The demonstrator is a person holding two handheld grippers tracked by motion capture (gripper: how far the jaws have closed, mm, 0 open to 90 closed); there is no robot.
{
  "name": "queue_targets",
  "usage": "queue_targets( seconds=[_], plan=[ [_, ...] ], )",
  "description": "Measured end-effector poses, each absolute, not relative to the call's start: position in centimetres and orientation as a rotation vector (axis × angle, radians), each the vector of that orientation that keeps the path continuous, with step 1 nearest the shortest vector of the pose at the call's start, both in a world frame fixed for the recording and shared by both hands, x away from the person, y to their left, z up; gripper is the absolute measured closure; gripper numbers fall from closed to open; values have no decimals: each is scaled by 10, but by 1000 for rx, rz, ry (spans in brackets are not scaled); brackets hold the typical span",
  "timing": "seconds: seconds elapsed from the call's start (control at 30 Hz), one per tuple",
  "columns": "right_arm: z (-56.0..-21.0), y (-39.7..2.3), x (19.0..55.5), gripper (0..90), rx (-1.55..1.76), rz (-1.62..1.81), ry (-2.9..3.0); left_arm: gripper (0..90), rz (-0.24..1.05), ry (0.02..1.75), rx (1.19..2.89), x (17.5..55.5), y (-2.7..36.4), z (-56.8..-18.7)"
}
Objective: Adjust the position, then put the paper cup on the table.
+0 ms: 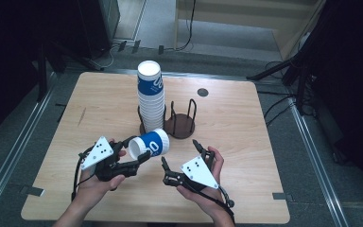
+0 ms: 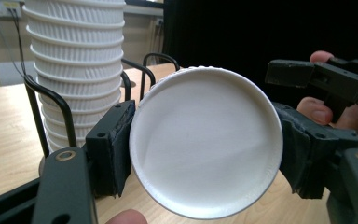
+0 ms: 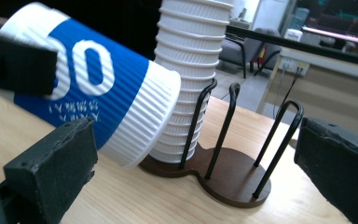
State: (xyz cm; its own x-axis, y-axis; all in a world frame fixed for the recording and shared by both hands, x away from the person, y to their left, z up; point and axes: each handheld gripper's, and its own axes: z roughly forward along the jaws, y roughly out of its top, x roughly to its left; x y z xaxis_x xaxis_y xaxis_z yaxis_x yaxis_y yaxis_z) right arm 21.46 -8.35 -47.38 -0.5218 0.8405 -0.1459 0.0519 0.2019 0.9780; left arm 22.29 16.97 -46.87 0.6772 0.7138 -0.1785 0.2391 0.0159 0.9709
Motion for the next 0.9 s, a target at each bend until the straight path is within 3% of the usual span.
queue_targets(
  seconds=[0.9],
  plan=[
    [-462,-83,213,0,1622,1555,1517,292,501,816,1484,227,169,-483]
  ],
)
